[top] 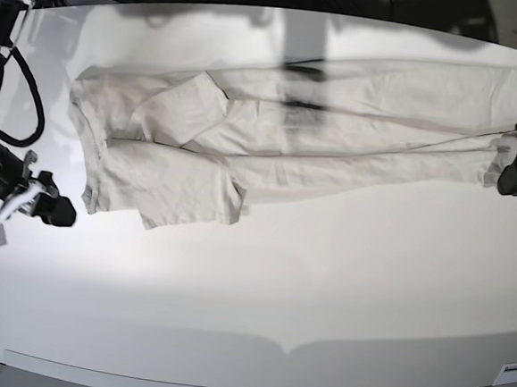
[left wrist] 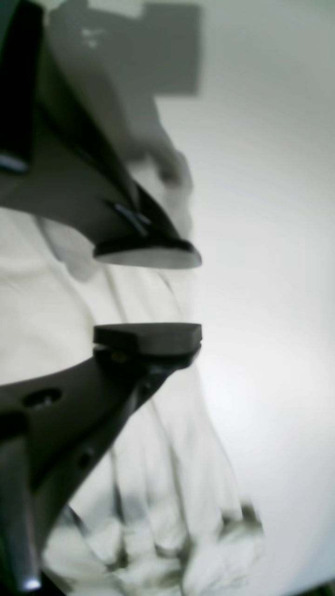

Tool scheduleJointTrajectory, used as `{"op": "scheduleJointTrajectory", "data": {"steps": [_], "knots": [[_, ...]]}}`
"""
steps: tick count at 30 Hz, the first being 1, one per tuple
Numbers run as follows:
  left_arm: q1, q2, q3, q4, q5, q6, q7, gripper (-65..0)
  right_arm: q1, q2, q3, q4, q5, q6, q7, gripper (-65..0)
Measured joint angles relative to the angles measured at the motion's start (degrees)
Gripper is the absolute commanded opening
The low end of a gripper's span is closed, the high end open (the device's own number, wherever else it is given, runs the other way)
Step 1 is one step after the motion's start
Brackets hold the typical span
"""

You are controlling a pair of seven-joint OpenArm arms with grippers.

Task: Fold the T-shirt properly
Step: 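Release the hem and raise both grippers off the folded shirt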

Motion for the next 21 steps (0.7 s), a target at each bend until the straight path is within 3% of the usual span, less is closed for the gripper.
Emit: {"op": "scheduleJointTrajectory", "data": {"steps": [4, 8, 12, 16, 21], "knots": [[0.0, 5.9, 0.0, 7.3, 4.4, -0.1, 0.1, -45.4, 5.1, -5.4, -8.1, -0.1, -6.6, 0.0, -0.3, -38.2], [0.0, 9.7, -0.1, 10.4, 6.7, -0.2, -0.1, -45.4, 10.9, -8.8, -14.3, -0.6, -15.1, 0.0, 0.8, -38.1], [0.1, 13.3, -0.1, 10.4, 7.7, -0.2, 0.0, -45.4, 16.4, -11.2, -18.3, -5.6, -18.3, 0.0, 1.7, -38.1], [0.1, 14.6, -0.1, 10.4, 10.6, -0.1, 0.0, -45.4, 20.1, -13.0, -18.7, -15.0, -20.7, 0.0, 1.1, -38.1], [0.1, 14.7, -0.1, 10.4, 10.8, -0.1, 0.0, -45.4, 24.1, -12.6, -18.7, -23.1, -22.9, 0.0, 1.7, -38.1]]}}
